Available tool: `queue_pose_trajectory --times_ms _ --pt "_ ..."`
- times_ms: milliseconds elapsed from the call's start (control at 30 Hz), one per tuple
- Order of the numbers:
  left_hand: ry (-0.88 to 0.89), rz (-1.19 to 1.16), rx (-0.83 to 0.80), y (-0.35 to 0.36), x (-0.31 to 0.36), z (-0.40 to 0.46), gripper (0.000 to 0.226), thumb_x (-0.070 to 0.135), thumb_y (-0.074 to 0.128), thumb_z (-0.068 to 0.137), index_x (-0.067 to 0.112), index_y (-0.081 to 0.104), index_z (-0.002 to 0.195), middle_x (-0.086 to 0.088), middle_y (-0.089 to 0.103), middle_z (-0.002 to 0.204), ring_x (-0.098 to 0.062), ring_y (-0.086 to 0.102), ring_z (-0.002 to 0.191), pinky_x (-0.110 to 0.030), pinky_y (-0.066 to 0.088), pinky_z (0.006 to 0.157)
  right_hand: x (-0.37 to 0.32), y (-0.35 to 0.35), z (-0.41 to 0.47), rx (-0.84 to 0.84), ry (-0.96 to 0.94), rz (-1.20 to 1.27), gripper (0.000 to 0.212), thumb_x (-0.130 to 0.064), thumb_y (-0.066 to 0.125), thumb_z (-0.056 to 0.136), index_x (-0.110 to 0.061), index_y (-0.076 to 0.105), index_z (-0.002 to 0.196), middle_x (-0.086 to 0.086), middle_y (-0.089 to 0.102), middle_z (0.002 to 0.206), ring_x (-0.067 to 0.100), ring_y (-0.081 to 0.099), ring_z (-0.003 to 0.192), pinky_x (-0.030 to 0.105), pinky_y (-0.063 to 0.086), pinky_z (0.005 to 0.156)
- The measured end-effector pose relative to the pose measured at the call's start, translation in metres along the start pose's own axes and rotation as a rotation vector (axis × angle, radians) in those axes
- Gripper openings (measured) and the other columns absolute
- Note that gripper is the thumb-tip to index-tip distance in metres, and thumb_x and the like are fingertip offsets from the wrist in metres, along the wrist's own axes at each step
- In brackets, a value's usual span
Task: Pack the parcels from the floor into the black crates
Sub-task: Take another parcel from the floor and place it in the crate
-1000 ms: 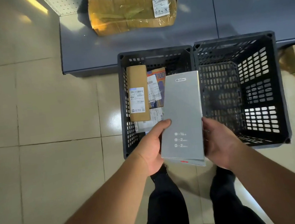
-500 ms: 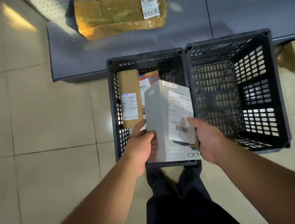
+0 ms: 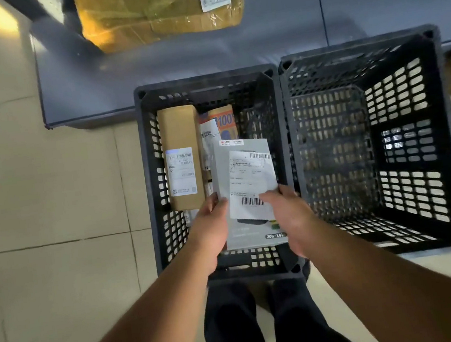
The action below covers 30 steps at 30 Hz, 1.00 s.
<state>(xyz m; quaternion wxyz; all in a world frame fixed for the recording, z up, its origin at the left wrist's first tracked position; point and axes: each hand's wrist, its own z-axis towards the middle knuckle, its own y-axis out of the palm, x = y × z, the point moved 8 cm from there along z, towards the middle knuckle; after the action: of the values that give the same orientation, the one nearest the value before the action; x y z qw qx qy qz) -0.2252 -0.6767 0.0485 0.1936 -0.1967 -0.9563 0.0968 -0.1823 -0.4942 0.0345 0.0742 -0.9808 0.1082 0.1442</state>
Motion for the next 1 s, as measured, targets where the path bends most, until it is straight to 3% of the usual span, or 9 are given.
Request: queue_pose_trajectory --times_ms 167,333,400,567,633,667,767,833,1000 --pt "0.078 0.057 0.056 -0.001 0.023 0.054 0.036 0.034 0.053 0.1 0.05 0.061 0.131 0.013 0.073 0.115 -0.018 0.072 0.097 -0.042 0.062 0.086 -0.023 0.015 0.042 -0.055 -0.036 -0.048 0.047 -0.043 0.057 0.089 -0.059 0.041 0.13 -0.012 0.066 0.111 0.022 0.065 0.098 0.04 0.051 0.07" --pt "0.207 0.165 0.135 -0.01 0.052 0.092 0.035 0.021 0.05 0.101 0.051 0.065 0.112 0.035 0.069 0.077 0.002 0.068 0.061 -0.022 0.056 0.047 -0.035 0.03 0.084 -0.044 -0.053 -0.093 0.049 -0.042 0.058 0.085 -0.059 0.042 0.128 -0.01 0.069 0.107 0.021 0.067 0.096 0.046 0.057 0.079" --pt "0.253 0.21 0.134 -0.012 0.062 0.1 0.039 0.016 0.051 0.096 0.052 0.064 0.105 0.039 0.068 0.082 -0.002 0.069 0.06 -0.02 0.047 0.039 -0.041 0.035 0.099 -0.028 -0.063 -0.069 0.052 -0.041 0.059 0.083 -0.054 0.045 0.132 -0.008 0.07 0.105 0.021 0.069 0.095 0.045 0.059 0.08" --pt "0.387 0.345 0.099 -0.01 0.076 0.12 0.058 -0.001 0.037 0.083 0.04 0.06 0.118 0.011 0.073 0.1 -0.018 0.067 0.065 -0.023 0.045 0.042 -0.05 0.047 0.123 0.047 -0.081 0.001 0.066 -0.042 0.061 0.08 -0.044 0.041 0.143 -0.01 0.065 0.109 0.02 0.064 0.098 0.046 0.056 0.09" --pt "0.403 0.372 0.079 -0.007 0.075 0.126 0.064 -0.002 0.04 0.087 0.034 0.053 0.138 0.002 0.063 0.133 -0.027 0.072 0.082 -0.032 0.057 0.053 -0.056 0.053 0.13 0.05 -0.115 0.01 0.066 -0.039 0.06 0.08 -0.046 0.041 0.143 -0.012 0.067 0.108 0.019 0.066 0.095 0.043 0.056 0.086" --pt "0.402 0.415 0.077 -0.006 0.074 0.127 0.065 0.0 0.044 0.09 0.029 0.045 0.149 0.001 0.05 0.15 -0.034 0.071 0.102 -0.04 0.062 0.07 -0.059 0.056 0.132 0.042 -0.133 0.004 0.065 -0.037 0.058 0.08 -0.048 0.042 0.142 -0.013 0.068 0.108 0.018 0.066 0.094 0.04 0.057 0.083" --pt "0.42 0.648 0.03 0.002 0.065 0.126 0.068 0.009 0.053 0.097 0.018 0.029 0.16 0.002 0.027 0.167 -0.029 0.039 0.147 -0.033 0.033 0.116 -0.066 0.068 0.14 -0.006 -0.158 -0.025 0.049 -0.03 0.051 0.085 -0.046 0.052 0.131 -0.013 0.07 0.109 0.019 0.067 0.097 0.041 0.056 0.085" --pt "0.421 0.797 -0.048 0.008 0.057 0.123 0.07 0.011 0.055 0.099 0.017 0.025 0.162 0.0 0.022 0.169 -0.021 0.022 0.155 -0.03 0.019 0.123 -0.068 0.07 0.143 -0.027 -0.153 -0.053 0.038 -0.025 0.047 0.092 -0.043 0.056 0.124 -0.009 0.071 0.109 0.023 0.068 0.1 0.045 0.056 0.09" --pt "0.338 1.018 -0.202 0.014 0.045 0.127 0.079 0.004 0.049 0.097 0.019 0.01 0.164 0.004 -0.002 0.172 -0.027 0.014 0.157 -0.044 0.027 0.123 -0.082 0.062 0.148 -0.052 -0.17 -0.122 0.048 -0.029 0.043 0.104 -0.028 0.037 0.152 0.006 0.046 0.152 0.031 0.045 0.137 0.051 0.038 0.113"
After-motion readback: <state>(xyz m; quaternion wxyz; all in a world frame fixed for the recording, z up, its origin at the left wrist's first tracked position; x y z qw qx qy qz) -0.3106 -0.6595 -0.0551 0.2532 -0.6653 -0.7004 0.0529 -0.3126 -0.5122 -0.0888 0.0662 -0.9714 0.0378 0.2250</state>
